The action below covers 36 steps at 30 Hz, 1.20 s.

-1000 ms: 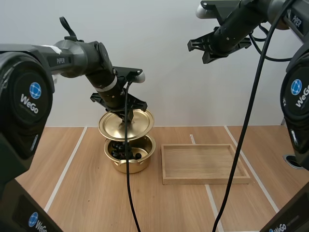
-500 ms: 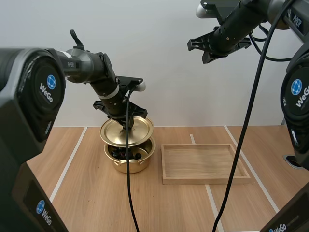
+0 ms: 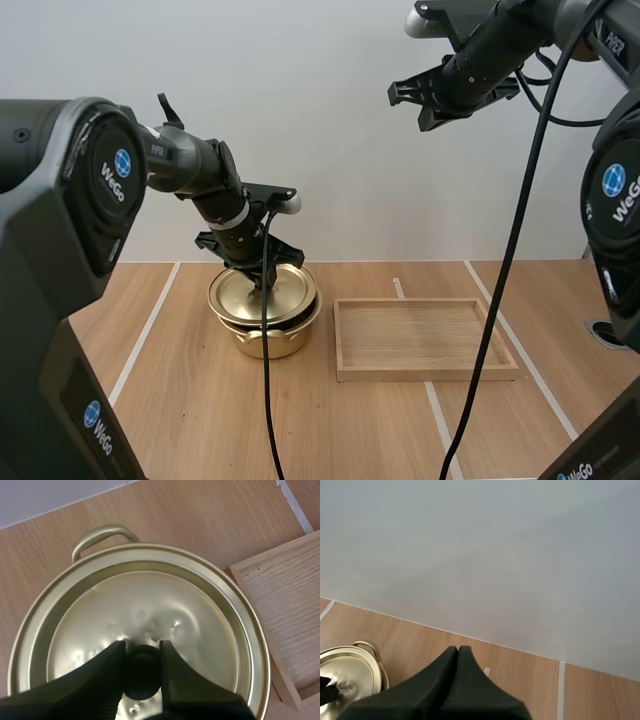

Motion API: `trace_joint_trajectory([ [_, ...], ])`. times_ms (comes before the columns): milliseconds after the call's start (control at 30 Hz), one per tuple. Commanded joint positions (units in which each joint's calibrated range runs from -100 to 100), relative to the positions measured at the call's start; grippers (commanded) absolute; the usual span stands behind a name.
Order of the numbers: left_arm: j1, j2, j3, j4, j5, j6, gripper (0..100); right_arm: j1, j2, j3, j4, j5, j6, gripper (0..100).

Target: Open the pot, put the grape inside, and close it

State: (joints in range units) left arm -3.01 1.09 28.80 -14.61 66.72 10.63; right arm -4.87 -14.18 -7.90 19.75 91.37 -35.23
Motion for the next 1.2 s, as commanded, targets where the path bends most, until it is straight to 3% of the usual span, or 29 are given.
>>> trace_joint_trajectory([
  [0, -0.05, -0.23, 0.22, -1.41, -1.14, 0.52, 0, -0.19, -0.99, -0.41, 0.96, -0.94, -0.54, 0],
  [167, -0.05, -0.23, 0.22, -3.99, 0.48, 2.27, 0, -0.19, -0.99, -0.41, 1.32, -0.94, -0.86, 0],
  [1167, -0.05, 2.66, 3.19, -2.69, -1.76, 2.53, 0, -0.19, -0.99, -0.41, 1.42, -0.94, -0.85, 0],
])
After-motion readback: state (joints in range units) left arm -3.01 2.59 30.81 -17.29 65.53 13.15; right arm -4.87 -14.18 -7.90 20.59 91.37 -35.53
